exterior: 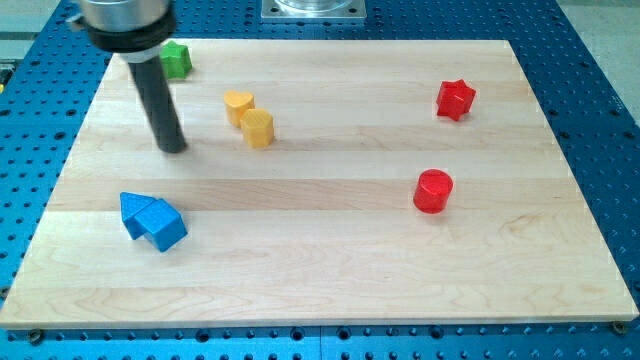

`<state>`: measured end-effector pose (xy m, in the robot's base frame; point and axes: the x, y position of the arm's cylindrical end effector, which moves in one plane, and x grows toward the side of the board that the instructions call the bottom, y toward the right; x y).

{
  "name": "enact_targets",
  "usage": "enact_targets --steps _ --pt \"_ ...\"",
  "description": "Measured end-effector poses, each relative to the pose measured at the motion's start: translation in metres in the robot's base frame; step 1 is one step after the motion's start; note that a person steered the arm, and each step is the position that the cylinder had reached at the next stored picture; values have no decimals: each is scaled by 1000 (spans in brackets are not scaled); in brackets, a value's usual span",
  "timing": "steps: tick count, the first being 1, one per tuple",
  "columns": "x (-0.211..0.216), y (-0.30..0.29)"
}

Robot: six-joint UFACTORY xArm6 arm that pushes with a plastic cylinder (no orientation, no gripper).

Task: Move the yellow blocks vertical to each other

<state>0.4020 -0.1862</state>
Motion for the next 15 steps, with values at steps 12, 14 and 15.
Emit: enact_targets --steps 12,14,15 --pt "-66 98" --pt "-31 102" --pt "-24 76"
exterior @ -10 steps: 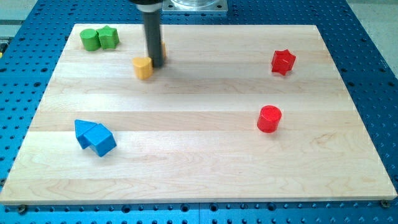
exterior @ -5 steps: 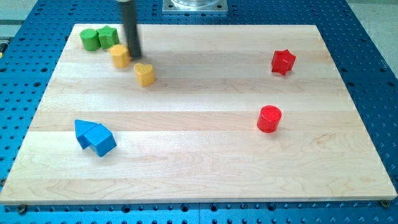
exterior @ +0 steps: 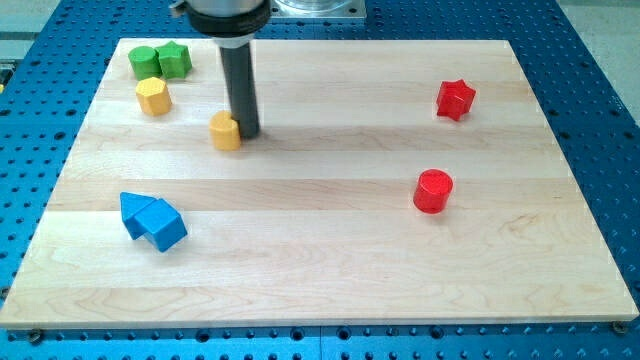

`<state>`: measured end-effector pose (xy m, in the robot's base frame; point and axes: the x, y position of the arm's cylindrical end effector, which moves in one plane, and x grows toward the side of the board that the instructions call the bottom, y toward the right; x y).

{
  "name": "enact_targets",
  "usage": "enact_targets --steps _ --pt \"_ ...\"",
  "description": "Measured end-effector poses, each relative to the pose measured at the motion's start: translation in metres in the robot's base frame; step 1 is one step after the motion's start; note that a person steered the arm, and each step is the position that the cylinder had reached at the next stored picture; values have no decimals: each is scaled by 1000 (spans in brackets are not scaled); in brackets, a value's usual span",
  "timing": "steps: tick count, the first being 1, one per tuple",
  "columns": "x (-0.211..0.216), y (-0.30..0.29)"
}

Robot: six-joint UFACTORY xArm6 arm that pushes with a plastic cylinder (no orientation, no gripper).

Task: Move the yellow blocks vertical to each other

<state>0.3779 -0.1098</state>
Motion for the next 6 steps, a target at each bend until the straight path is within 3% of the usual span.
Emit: enact_targets --steps 1,2,4,5,6 --pt "6 -42" --pt "52 -3" --pt "38 -96" --pt "30 -31" --pt "-47 4"
